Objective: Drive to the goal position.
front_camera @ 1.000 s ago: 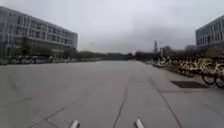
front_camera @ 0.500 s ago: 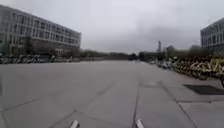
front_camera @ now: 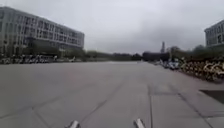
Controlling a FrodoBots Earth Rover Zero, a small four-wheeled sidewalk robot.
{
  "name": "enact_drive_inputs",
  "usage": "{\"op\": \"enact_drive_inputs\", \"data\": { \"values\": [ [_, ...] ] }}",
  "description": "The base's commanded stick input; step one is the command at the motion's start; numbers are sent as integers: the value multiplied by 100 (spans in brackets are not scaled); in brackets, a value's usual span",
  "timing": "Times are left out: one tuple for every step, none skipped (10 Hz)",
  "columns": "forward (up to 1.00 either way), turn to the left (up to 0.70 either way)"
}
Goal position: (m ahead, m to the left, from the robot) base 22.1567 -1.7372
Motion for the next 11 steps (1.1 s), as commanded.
{"op": "enact_drive_inputs", "data": {
  "values": [
    [100,1],
    [100,1],
    [100,1],
    [100,-39],
    [100,-39],
    [100,-39],
    [100,-39],
    [100,-39],
    [100,-39],
    [100,-39],
    [100,-39]
  ]
}}
